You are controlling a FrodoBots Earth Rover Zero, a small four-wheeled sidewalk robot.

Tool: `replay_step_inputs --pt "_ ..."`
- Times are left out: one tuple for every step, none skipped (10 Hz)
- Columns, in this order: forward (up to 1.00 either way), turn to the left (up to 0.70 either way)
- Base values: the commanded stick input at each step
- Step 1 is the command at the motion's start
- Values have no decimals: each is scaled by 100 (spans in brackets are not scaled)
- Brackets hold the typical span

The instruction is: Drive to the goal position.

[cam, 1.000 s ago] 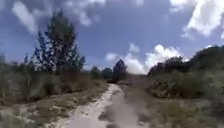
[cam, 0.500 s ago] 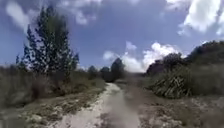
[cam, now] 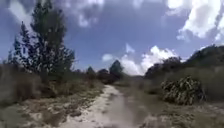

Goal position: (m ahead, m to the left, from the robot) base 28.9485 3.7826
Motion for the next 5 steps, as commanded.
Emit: replay_step_inputs --pt "100 0" --pt "100 2" --pt "100 12" --pt "100 37" --pt "100 40"
